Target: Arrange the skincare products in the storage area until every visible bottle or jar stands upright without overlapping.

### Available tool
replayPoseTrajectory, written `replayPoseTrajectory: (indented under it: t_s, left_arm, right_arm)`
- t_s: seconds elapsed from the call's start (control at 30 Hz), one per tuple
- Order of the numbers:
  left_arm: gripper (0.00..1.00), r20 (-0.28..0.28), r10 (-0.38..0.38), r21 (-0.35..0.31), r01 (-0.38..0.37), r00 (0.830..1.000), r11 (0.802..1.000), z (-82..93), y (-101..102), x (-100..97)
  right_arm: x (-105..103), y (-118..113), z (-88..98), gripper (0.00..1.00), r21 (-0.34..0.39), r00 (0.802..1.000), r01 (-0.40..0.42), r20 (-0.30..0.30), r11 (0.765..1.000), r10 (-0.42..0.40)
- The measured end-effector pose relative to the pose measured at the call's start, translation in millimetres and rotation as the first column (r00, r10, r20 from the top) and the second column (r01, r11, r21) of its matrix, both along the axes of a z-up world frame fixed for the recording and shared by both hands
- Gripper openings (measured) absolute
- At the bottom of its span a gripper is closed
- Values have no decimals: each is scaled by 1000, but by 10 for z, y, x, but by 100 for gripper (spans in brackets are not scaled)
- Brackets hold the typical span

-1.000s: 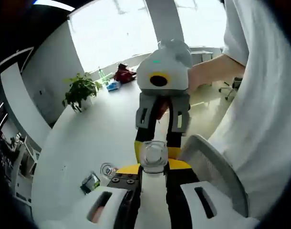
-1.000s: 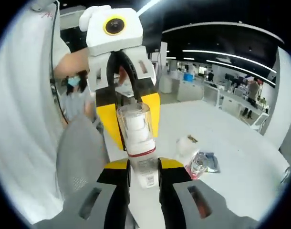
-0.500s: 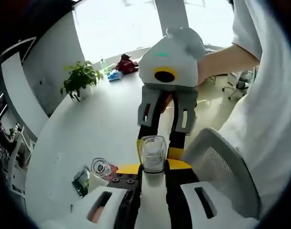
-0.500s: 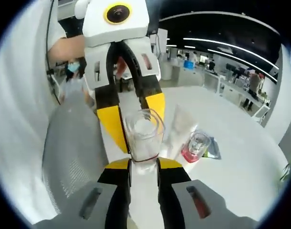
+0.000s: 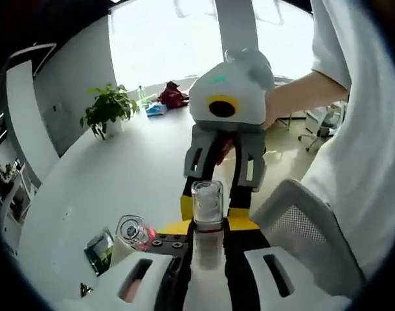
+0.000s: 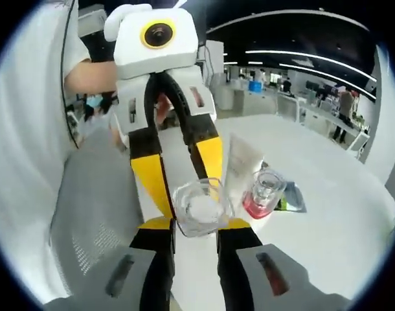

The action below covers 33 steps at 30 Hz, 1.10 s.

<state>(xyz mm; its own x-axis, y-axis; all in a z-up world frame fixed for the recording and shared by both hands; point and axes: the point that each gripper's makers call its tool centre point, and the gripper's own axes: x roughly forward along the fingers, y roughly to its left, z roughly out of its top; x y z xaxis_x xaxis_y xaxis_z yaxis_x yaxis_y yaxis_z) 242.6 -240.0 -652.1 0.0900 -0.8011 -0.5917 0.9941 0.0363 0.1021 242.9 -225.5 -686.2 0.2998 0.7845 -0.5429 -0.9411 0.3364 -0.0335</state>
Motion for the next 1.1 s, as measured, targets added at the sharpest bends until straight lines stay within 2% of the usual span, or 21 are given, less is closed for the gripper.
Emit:
replayPoseTrajectory:
  t_s: [0.1, 0.2, 0.27, 0.3, 0.33, 0.37, 0.4, 0.43, 0.47, 0.53, 0.6, 0.63, 0.8, 0.93, 1.1]
  left_arm:
    - [21, -27, 8, -17, -9, 1000, 1000, -26, -20, 18]
    - [21, -28, 3, -20, -4, 1000, 1000, -49, -33, 20]
    - [21, -33, -3, -17, 2, 999, 1000, -81, -47, 11]
    - [20, -24, -9, -9, 8, 1000, 1000, -103, -48, 6]
    - [12, -26, -41, 11, 41, 999, 999, -129, -33, -32]
    - [6, -57, -43, 16, 44, 997, 999, -155, -20, -98]
    - [6, 22, 6, -19, -6, 1000, 1000, -112, -61, 46]
    - [9, 34, 0, 16, -1, 999, 1000, -150, -40, 12]
    - [15, 50, 7, 32, -9, 999, 999, -163, -21, 38]
    - [27, 38, 16, 15, -17, 999, 1000, -141, -40, 58]
    - [30, 6, 12, 5, -12, 1000, 1000, -123, -43, 53]
    - [31, 9, 5, 2, -5, 1000, 1000, -102, -44, 38]
    - [30, 17, -27, 34, 27, 999, 999, -194, -27, -1]
    - [24, 24, -41, 65, 40, 999, 997, -253, -57, -32]
    - [24, 29, -39, 102, 35, 999, 994, -353, -44, 4]
  right_arm:
    - [0, -27, -25, 21, 3, 1000, 4, -21, 1000, -4]
    - [-13, -39, -49, 21, -14, 999, 13, -36, 1000, -14]
    - [-22, -78, -85, 21, -70, 999, 2, -34, 998, -4]
    - [-16, -122, -124, 21, -122, 1000, -1, -30, 992, -3]
    - [17, -175, -161, 20, -171, 1000, 15, -19, 985, -19]
    - [52, -233, -195, 20, -218, 1000, 14, -9, 976, -17]
    - [13, -230, -233, 20, -237, 999, -26, -27, 971, 21]
    - [19, -231, -258, 20, -247, 999, -39, -29, 968, 32]
    - [12, -211, -278, 20, -246, 999, -46, -28, 968, 41]
    - [-29, -164, -334, 20, -247, 997, -71, -32, 967, 65]
    - [-56, -114, -358, 20, -222, 997, -80, -36, 972, 74]
    - [-69, -67, -362, 20, -187, 997, -75, -44, 979, 68]
    - [-82, -13, -417, 20, -176, 996, -85, -44, 981, 78]
    - [-46, 2, -439, 20, -169, 996, -88, -38, 982, 83]
    - [-27, 0, -560, 20, -181, 993, -116, -40, 977, 110]
